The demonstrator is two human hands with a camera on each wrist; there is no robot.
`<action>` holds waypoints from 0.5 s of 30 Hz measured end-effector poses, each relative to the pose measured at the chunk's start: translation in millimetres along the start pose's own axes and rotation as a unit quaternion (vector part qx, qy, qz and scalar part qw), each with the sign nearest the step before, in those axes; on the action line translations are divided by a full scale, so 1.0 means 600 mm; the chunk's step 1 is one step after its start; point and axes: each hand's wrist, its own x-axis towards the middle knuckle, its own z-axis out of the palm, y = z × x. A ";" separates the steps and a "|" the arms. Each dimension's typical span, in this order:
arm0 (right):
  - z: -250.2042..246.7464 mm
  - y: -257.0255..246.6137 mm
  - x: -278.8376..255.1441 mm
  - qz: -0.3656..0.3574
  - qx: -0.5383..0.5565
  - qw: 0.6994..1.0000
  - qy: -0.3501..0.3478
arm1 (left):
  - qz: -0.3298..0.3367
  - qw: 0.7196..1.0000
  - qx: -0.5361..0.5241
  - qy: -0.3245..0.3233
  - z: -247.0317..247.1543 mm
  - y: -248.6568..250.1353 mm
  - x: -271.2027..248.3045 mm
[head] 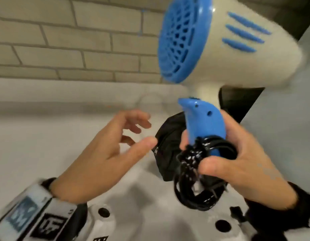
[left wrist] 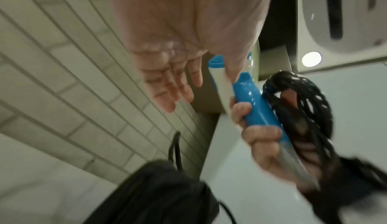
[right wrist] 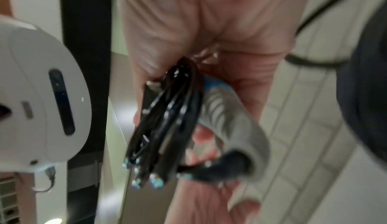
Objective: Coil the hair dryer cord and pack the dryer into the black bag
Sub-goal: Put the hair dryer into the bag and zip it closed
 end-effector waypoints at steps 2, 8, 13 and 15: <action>-0.049 -0.017 -0.020 -0.022 -0.051 0.997 0.051 | -0.024 0.998 0.058 -0.015 0.040 0.014 0.030; -0.203 -0.030 -0.035 -0.011 -0.250 0.959 0.136 | -0.017 0.954 0.285 -0.094 0.147 -0.015 0.126; -0.238 -0.024 -0.006 -0.039 -0.233 0.959 0.155 | -0.124 0.918 0.347 -0.145 0.171 -0.037 0.179; -0.243 -0.017 0.010 -0.045 -0.244 0.960 0.133 | -0.137 0.919 0.317 -0.188 0.168 -0.037 0.182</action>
